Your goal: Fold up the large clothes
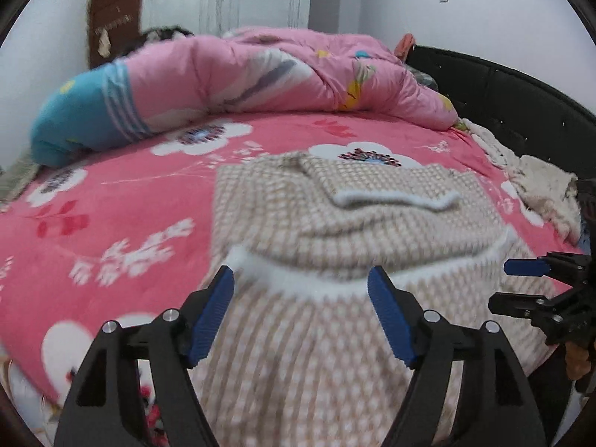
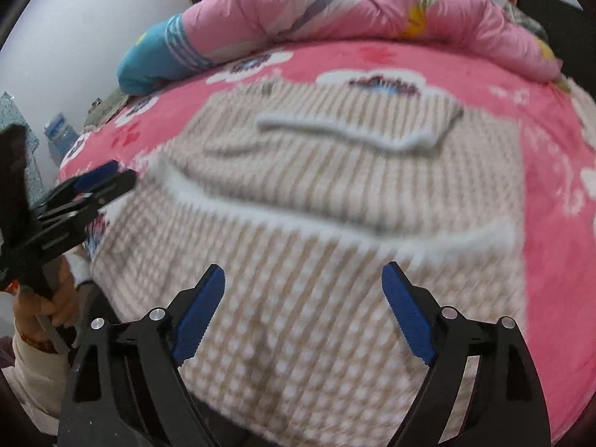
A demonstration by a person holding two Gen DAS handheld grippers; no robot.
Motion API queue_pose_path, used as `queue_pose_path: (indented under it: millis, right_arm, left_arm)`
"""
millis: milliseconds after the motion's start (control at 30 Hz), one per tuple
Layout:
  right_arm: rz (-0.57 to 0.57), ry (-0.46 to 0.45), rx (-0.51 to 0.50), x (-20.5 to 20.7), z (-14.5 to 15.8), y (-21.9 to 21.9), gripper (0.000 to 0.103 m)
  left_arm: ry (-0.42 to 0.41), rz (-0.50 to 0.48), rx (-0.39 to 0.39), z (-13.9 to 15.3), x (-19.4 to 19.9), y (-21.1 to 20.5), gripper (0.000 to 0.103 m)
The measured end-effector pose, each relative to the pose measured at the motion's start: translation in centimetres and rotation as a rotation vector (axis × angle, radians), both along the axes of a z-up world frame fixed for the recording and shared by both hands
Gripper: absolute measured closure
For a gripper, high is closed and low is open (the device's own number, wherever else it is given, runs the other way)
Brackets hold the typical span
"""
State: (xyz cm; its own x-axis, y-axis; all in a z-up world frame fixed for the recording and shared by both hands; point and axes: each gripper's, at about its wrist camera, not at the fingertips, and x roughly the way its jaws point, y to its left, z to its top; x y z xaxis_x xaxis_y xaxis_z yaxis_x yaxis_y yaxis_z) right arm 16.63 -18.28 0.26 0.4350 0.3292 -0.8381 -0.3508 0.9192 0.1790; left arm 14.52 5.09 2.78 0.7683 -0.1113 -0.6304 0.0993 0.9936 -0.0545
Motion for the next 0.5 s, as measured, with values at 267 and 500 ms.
queue_pose_path:
  millis: [267, 500]
  right_arm:
    - [-0.033, 0.002, 0.029, -0.8, -2.0, -0.4, 0.021]
    - [-0.031, -0.009, 0.044, -0.9, -1.9, -0.3, 0.021]
  left_arm:
    - [-0.084, 0.017, -0.044, -3.7, -6.3, 2.1, 0.030]
    - [-0.055, -0.015, -0.169, -3.7, -3.3, 5.3, 0.046]
